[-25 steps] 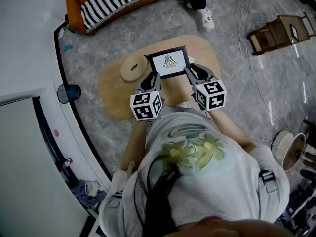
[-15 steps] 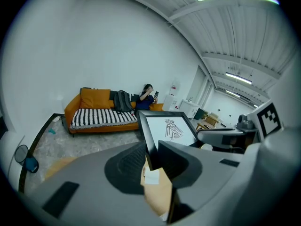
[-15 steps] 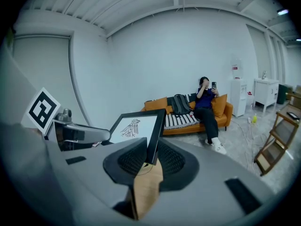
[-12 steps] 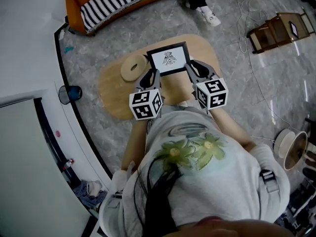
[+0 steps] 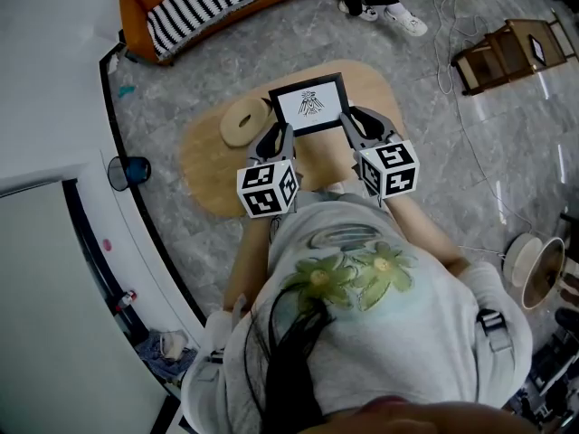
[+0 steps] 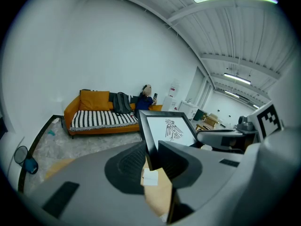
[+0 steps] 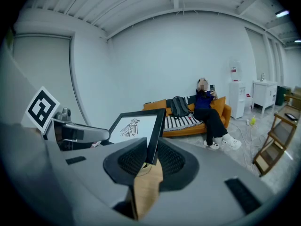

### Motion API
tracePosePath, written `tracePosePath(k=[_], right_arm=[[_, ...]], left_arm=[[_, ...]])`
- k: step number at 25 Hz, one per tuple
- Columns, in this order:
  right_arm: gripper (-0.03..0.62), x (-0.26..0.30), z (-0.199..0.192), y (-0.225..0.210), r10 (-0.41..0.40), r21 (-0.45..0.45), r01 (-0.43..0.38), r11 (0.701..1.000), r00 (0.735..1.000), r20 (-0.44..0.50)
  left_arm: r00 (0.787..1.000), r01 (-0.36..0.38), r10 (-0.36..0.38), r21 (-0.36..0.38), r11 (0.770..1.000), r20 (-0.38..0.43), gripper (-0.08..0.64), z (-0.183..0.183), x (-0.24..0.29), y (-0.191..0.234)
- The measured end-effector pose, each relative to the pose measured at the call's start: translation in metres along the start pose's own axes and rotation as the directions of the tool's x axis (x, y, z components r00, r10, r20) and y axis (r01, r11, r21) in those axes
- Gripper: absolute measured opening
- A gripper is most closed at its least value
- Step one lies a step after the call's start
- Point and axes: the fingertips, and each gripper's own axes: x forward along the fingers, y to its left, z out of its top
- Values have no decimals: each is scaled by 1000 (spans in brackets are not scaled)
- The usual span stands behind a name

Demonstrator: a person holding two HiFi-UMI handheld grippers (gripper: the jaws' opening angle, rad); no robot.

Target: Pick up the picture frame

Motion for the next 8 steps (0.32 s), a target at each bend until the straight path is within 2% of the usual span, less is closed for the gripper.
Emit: tracePosePath(k=[8], right_arm=[[78, -2, -4, 2, -8, -9, 8, 1000, 1000, -3]], left_arm=[[1000, 6, -6, 1, 1000, -3, 94, -4, -2, 0]])
